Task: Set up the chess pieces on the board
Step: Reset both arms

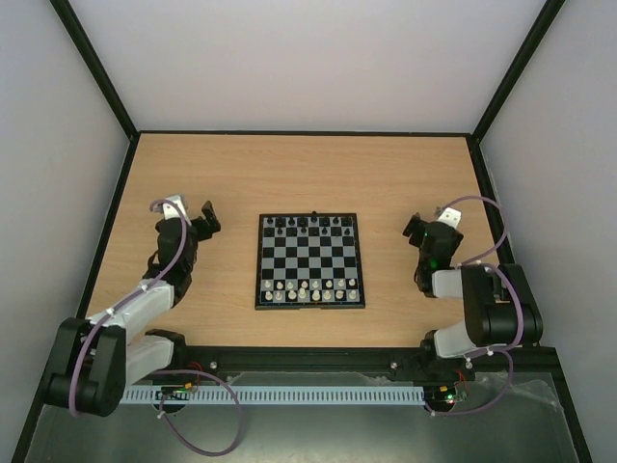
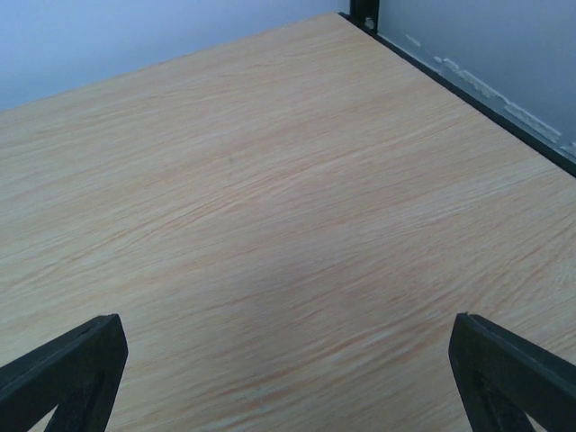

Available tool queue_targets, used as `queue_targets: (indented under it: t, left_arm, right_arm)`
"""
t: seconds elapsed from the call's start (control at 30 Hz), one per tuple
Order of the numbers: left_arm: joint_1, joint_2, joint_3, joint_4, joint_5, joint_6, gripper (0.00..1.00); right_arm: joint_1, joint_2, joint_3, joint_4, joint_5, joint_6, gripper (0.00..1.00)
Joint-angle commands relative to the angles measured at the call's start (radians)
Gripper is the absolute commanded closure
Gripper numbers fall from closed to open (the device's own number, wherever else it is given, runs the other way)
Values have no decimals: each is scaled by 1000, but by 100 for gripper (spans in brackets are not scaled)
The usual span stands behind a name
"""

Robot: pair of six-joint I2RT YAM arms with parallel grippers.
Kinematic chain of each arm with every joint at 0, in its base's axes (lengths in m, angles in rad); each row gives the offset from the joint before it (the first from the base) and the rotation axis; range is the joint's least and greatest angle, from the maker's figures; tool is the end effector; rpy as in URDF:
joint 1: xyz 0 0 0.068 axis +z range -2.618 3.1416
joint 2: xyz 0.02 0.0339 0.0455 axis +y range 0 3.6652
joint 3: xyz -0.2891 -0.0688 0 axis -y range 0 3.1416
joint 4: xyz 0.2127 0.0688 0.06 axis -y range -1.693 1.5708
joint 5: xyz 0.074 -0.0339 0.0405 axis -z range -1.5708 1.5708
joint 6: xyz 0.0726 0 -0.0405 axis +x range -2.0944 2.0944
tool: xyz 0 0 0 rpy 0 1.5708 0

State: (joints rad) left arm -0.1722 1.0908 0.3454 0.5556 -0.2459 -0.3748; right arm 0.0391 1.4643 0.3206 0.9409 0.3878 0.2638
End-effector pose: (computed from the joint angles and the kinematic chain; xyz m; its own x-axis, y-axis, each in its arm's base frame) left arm 0.2250 -0.0212 0.2425 -0.1476 -0.3347 -0.9307 -0.1326 0.9392 -0.3168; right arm 0.2712 -0.0169 0.2038 -0.1072 0.2374 -0.9655 0.3749 0.9091 0.1819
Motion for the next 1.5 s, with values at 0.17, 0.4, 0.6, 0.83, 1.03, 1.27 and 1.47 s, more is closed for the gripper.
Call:
queue_targets:
  t: [0.17, 0.4, 0.6, 0.83, 1.03, 1.27, 1.47]
  left_arm:
    - [40, 95, -3, 229, -8, 164, 0]
    - [129, 176, -13, 356, 78, 220, 1]
    - [175, 218, 8, 396, 102, 194, 1]
    - [196, 303, 86, 377, 75, 227, 0]
    - [203, 224, -2, 384, 42, 209, 1]
    - [210, 290, -50, 437, 29, 184, 0]
    - [205, 332, -105, 596, 19, 209, 1]
  right_arm:
    - [-2, 31, -139, 352, -66, -42, 1]
    - [3, 42, -109, 315, -79, -59, 1]
    - [5, 44, -108, 319, -77, -60, 1]
    - [5, 44, -108, 318, -77, -61, 1]
    - [5, 45, -109, 318, -77, -61, 1]
    - [6, 45, -109, 318, -77, -61, 1]
    - [7, 45, -109, 318, -76, -61, 1]
